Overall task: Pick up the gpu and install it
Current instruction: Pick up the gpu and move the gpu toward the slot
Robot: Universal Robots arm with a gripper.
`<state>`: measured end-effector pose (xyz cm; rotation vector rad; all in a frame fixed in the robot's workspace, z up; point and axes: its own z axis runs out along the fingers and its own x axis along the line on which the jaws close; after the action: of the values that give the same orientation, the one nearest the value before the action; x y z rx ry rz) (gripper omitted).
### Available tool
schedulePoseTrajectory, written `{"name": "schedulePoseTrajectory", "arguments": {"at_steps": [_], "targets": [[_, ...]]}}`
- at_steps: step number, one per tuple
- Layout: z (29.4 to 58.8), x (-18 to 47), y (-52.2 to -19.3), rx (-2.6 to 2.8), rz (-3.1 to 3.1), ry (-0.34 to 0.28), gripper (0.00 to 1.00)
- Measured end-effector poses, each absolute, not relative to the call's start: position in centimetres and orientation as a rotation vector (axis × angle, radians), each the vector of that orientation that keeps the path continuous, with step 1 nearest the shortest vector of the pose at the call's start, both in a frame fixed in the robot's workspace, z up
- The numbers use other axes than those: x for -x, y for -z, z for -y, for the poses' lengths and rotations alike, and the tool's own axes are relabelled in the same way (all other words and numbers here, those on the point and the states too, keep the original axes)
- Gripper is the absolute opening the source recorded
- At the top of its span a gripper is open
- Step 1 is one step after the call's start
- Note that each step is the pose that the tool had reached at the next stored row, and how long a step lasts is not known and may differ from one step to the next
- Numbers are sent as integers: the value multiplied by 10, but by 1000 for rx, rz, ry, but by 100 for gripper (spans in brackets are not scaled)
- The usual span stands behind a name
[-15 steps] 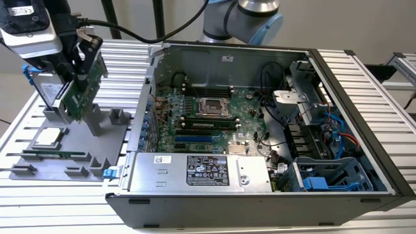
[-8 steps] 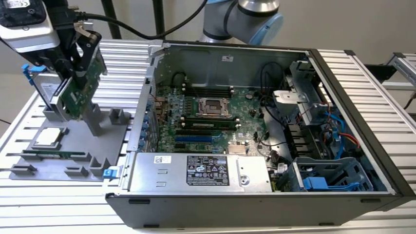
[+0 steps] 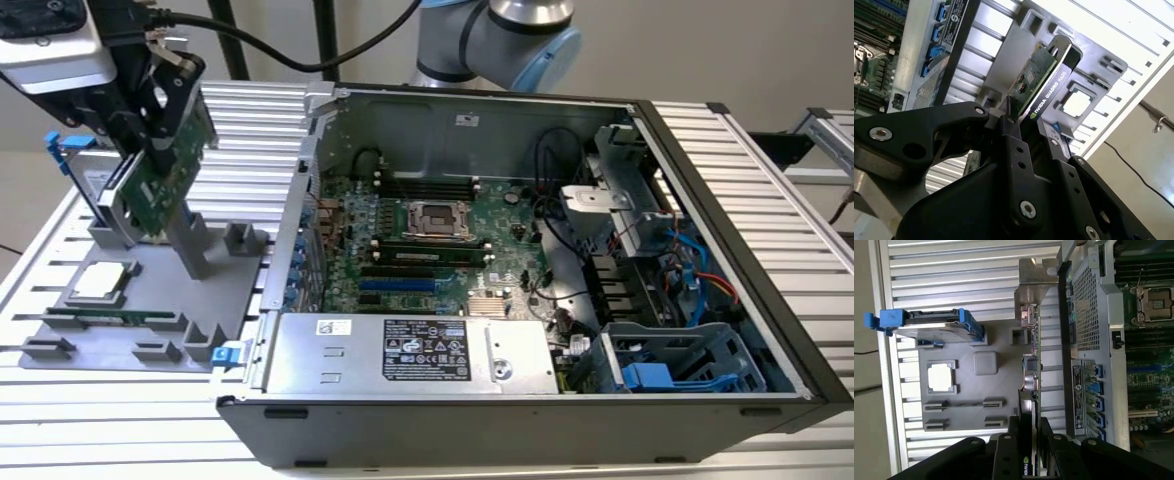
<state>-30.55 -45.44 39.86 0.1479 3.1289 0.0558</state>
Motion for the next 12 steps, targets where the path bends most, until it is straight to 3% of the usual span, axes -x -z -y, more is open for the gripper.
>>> {"name": "schedulePoseTrajectory", "arguments": {"at_steps": [12], "targets": [[454,306,-407,-148,-3129,-56,0]]}}
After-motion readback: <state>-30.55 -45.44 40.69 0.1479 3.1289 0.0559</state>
